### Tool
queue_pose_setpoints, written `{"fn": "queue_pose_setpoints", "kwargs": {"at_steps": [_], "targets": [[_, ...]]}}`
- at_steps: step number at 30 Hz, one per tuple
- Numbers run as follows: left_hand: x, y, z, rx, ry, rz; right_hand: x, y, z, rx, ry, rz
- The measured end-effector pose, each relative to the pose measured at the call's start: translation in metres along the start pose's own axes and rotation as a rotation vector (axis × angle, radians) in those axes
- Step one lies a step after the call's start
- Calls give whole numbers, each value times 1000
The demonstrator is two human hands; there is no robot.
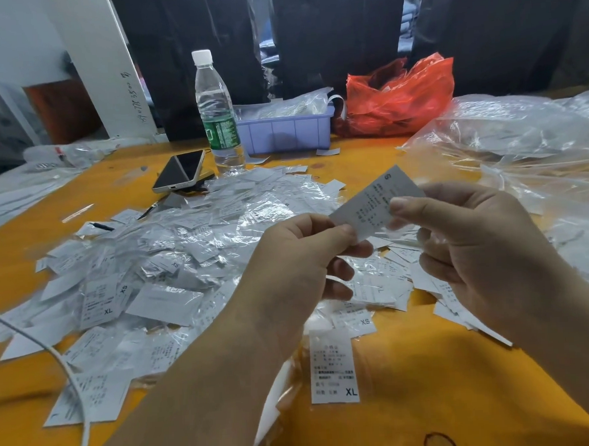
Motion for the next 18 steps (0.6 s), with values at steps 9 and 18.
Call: {"fn": "queue_pose_setpoints", "kwargs": {"at_steps": [9, 18], "targets": [[0, 9, 5, 71, 32, -68, -14, 8, 1, 77, 80, -47], [-2, 5, 5, 37, 62, -83, -13, 6, -2, 76, 115, -52]]}}
Point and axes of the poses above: each hand's wrist, its own z-axis away from the middle knuckle, its own y-axis out of the palm, x = y × z, the point moved 4 cm from there along -z, towards the middle knuckle, and after that the axes turned 4 degrees about -z, right-handed, at the moved point
